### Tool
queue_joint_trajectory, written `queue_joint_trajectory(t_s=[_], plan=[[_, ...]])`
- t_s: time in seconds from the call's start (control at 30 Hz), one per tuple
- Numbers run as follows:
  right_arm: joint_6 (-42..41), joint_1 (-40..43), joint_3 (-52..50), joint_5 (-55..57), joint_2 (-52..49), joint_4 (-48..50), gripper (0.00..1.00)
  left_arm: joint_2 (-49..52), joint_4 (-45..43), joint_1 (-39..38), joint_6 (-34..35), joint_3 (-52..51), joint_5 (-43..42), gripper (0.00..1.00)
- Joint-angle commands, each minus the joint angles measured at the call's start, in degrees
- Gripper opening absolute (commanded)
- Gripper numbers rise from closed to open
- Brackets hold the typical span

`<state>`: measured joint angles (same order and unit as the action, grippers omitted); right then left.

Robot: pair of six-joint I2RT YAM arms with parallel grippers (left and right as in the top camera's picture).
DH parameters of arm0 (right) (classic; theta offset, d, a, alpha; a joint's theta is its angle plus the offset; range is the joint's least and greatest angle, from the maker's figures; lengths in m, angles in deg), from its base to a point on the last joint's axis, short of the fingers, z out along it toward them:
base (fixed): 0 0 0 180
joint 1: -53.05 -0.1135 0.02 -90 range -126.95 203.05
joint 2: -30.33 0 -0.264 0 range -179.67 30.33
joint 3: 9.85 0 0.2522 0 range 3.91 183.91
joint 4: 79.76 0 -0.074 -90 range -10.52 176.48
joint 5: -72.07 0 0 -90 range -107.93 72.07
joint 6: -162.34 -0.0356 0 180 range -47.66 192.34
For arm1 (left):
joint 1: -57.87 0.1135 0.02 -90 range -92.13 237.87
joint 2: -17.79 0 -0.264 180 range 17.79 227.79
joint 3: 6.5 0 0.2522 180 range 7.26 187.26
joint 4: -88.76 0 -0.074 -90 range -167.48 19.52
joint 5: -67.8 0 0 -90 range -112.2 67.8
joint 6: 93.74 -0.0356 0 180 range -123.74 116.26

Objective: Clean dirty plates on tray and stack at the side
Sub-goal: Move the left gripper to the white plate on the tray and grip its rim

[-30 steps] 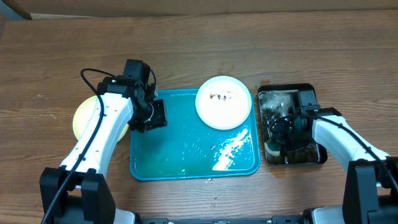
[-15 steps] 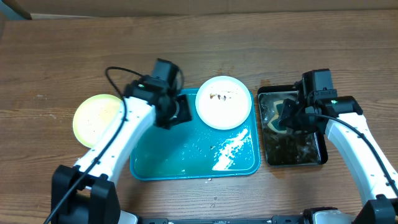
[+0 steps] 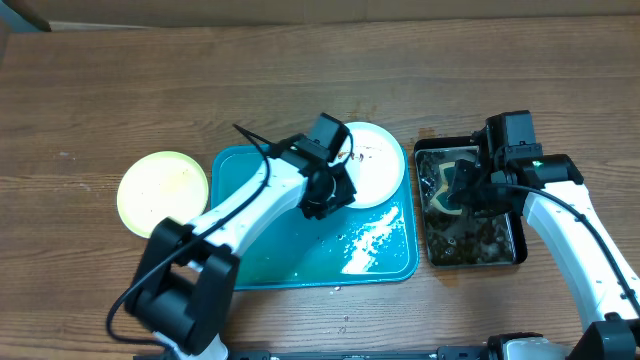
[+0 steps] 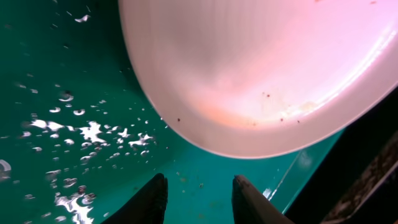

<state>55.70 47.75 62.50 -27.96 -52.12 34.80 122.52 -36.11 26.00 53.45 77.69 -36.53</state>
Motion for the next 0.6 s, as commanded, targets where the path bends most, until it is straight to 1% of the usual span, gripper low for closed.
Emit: queue_joint_trajectory(t_s=[0.0,0.13,0.2,0.23,0.3,0.33,0.5,0.57], plan=[[0.44,-0.09,0.74,0.52,0.57,0.00,0.04,3.45,-1.95,-0.52,6.25,-0.72,0.35,0.36],[0.42,-0.09,0.74,0.52,0.57,-0.11,0.04,6.25,-3.72,-0.50,6.29,-0.72,1.44,0.37],[0.42,-0.09,0.74,0.52,0.57,-0.20,0.04,7.56,-3.65,-0.44,6.25,-0.72,1.66,0.35],[0.42,-0.09,0.74,0.52,0.57,-0.33,0.04,8.07,-3.28,-0.39,6.25,-0.72,1.62,0.30],[0.42,-0.09,0.74,0.52,0.57,-0.59,0.04,8.48,-1.75,-0.22,6.25,-0.72,1.97,0.12],[0.42,-0.09,0.74,0.55,0.57,-0.74,0.04,8.50,-0.74,0.02,6.25,-0.72,2.62,0.04],[0.42,-0.09,0.74,0.52,0.57,-0.76,0.04,8.00,6.05,2.60,5.64,-0.68,5.16,0.04],[0.42,-0.09,0.74,0.52,0.57,-0.74,0.04,8.00,8.94,4.39,3.89,-0.68,5.81,0.04]])
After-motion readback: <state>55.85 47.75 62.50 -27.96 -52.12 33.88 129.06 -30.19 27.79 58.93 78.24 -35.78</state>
